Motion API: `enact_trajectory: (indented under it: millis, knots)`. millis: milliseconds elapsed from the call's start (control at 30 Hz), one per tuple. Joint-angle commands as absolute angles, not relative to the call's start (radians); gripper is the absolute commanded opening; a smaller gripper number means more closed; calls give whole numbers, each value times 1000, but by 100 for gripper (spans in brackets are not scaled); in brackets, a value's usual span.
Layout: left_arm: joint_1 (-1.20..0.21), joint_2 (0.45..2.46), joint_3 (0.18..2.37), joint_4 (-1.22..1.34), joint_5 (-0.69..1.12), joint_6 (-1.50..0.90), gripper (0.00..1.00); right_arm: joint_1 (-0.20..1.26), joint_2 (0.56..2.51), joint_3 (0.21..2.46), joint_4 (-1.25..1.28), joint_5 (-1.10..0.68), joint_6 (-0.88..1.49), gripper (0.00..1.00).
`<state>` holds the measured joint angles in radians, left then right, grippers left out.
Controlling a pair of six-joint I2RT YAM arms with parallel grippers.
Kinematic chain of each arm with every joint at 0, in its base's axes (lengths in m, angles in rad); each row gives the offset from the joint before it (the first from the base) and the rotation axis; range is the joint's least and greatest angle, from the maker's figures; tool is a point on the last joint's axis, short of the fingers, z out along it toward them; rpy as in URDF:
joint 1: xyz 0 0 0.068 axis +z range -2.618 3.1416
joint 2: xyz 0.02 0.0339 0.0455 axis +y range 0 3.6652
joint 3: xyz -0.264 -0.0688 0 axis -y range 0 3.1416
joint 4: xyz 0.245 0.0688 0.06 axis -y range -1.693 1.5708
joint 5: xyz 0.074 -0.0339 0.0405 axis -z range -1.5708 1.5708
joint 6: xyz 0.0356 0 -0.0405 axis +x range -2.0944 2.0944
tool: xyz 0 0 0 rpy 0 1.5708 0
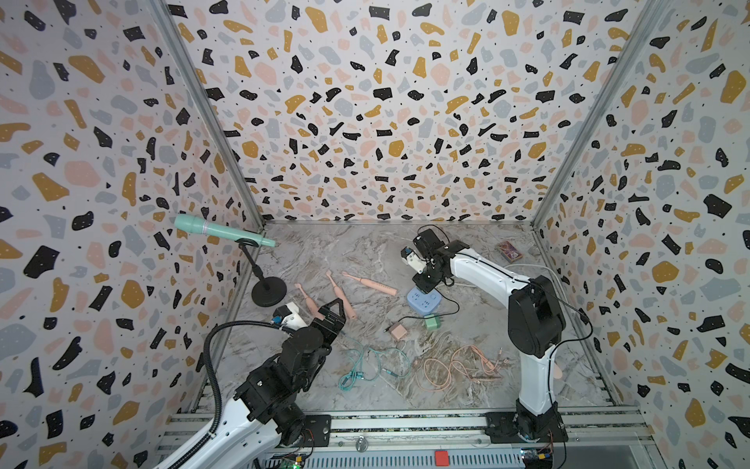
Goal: Charge the electric toothbrush
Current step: Insert the charging cable into the plug.
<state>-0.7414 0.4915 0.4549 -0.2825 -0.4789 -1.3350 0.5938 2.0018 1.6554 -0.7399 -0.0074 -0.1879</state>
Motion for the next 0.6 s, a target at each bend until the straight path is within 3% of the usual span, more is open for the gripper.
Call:
enact_trajectory:
  millis: [0,567]
  knots:
    - [-737,496,444,-239,-478,-1339,99,589,2032,1667,-753,-17,-203,0]
    - [-737,506,444,-229,-474,-1337,99,608,2023,1689,-716,-31,-230,0]
